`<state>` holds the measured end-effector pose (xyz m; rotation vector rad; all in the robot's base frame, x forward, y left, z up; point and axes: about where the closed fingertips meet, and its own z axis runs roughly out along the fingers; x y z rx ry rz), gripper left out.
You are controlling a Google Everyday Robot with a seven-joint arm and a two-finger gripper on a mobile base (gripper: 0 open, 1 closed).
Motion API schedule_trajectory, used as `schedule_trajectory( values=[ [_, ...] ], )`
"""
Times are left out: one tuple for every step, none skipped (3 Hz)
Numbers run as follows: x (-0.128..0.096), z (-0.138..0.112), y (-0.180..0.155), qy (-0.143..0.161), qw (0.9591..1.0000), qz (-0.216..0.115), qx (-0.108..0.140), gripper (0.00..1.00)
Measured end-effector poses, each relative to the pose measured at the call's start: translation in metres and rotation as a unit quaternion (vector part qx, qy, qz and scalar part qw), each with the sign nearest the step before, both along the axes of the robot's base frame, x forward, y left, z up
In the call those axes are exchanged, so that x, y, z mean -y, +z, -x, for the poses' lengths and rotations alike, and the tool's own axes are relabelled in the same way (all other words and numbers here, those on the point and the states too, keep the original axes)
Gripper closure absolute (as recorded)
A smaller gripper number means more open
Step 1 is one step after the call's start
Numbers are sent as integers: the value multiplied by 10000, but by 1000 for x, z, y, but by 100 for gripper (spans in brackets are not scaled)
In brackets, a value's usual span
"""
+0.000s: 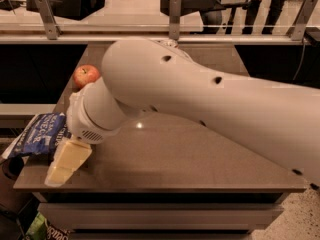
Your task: Pick blue chip bag
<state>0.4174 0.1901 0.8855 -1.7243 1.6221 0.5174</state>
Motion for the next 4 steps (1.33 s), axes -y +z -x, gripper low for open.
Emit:
schedule_trajectory(
  values=[
    [-20,-8,0,50,9997,175,169,0],
    [-46,-14,-10,178,9995,107,246,0],
    [-80,-26,-31,376,9991,-93,185,0],
    [-81,-25,-33,381,9991,-92,163,18]
  ],
)
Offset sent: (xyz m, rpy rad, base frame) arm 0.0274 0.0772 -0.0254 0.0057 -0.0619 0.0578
